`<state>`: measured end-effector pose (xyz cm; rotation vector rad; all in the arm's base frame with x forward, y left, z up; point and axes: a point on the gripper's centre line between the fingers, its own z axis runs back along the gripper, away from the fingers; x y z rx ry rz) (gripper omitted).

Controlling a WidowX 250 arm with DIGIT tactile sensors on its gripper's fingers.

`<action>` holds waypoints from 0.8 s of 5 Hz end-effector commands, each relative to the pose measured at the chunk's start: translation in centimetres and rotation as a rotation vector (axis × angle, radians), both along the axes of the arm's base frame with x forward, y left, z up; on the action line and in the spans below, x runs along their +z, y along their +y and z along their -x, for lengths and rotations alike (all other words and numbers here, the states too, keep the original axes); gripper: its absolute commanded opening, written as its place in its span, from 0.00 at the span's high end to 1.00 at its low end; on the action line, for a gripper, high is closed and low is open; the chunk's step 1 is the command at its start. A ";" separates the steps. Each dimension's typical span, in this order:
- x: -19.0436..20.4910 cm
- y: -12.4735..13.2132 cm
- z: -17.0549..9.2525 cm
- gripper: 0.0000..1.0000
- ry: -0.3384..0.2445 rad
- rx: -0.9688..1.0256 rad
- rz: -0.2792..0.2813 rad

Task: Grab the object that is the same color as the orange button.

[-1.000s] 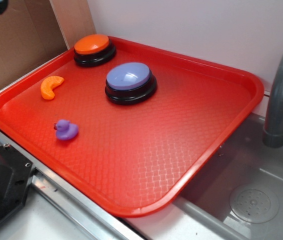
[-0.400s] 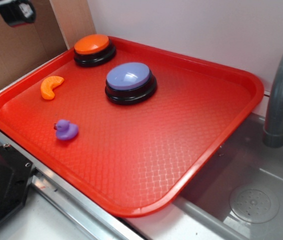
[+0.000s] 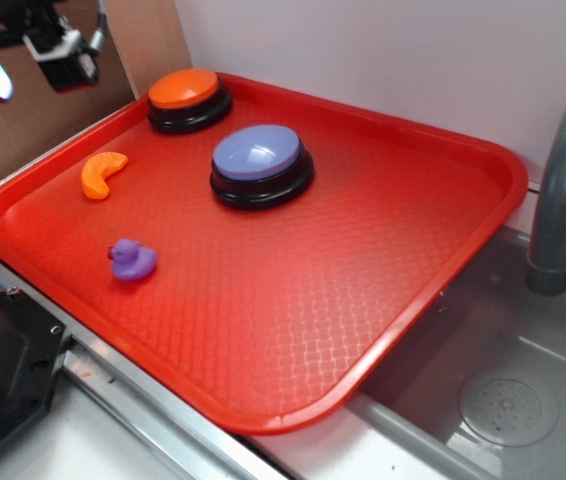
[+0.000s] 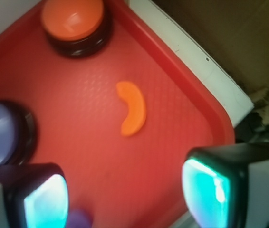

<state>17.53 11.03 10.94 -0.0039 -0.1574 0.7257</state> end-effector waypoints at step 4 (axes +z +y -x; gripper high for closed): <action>-9.6 3.9 -2.8 0.80 -0.032 0.094 -0.021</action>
